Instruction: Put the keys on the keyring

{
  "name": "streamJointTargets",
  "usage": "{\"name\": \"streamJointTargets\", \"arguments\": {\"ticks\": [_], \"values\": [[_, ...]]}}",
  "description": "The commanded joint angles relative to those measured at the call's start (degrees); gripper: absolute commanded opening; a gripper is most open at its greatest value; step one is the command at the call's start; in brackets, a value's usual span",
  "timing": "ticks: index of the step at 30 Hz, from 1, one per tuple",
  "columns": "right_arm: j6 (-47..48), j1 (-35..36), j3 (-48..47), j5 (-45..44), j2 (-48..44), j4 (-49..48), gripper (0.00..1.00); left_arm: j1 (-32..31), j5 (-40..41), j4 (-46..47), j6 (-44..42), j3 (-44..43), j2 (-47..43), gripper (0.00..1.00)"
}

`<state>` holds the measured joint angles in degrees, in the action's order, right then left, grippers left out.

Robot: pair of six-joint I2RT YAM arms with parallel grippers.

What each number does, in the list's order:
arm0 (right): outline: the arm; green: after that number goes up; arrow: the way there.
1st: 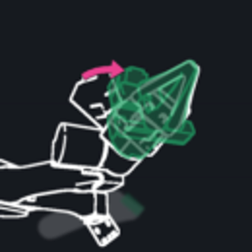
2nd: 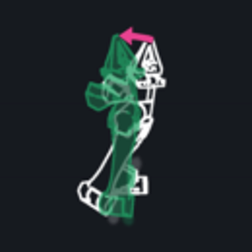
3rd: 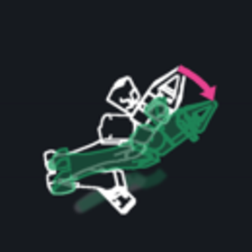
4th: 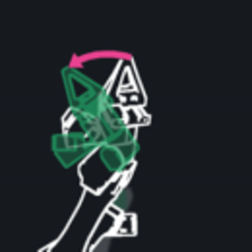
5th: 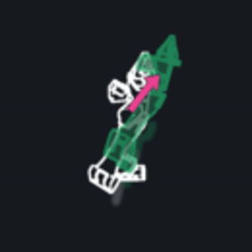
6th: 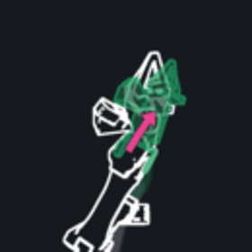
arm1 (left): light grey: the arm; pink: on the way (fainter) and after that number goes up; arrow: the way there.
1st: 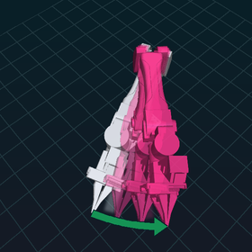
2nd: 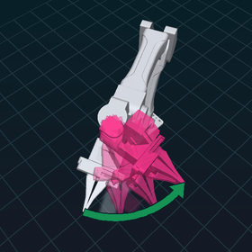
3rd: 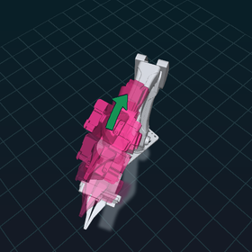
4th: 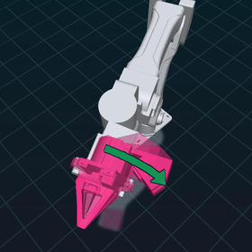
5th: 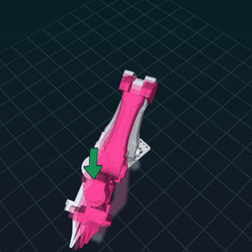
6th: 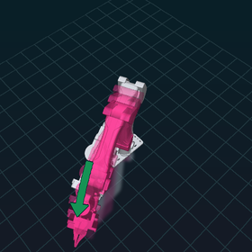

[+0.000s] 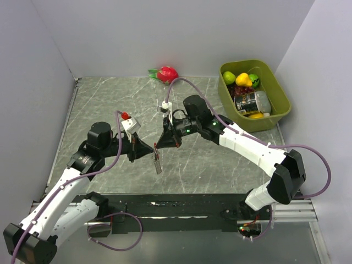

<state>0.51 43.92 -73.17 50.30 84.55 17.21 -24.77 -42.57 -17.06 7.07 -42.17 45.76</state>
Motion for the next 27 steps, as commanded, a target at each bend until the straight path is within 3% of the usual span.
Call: {"name": "streamJointTargets", "arguments": {"ticks": [1, 27], "values": [[-0.43, 0.46, -2.95, -0.91, 0.79, -1.83, 0.0, -0.54, -0.15, 1.24, -0.83, -2.91, -0.4, 0.01], [-1.22, -1.73, 1.1, 1.37, 2.02, -2.71, 0.0, -0.54, 2.49, 2.56, -0.13, -2.39, -3.83, 0.01]]}}
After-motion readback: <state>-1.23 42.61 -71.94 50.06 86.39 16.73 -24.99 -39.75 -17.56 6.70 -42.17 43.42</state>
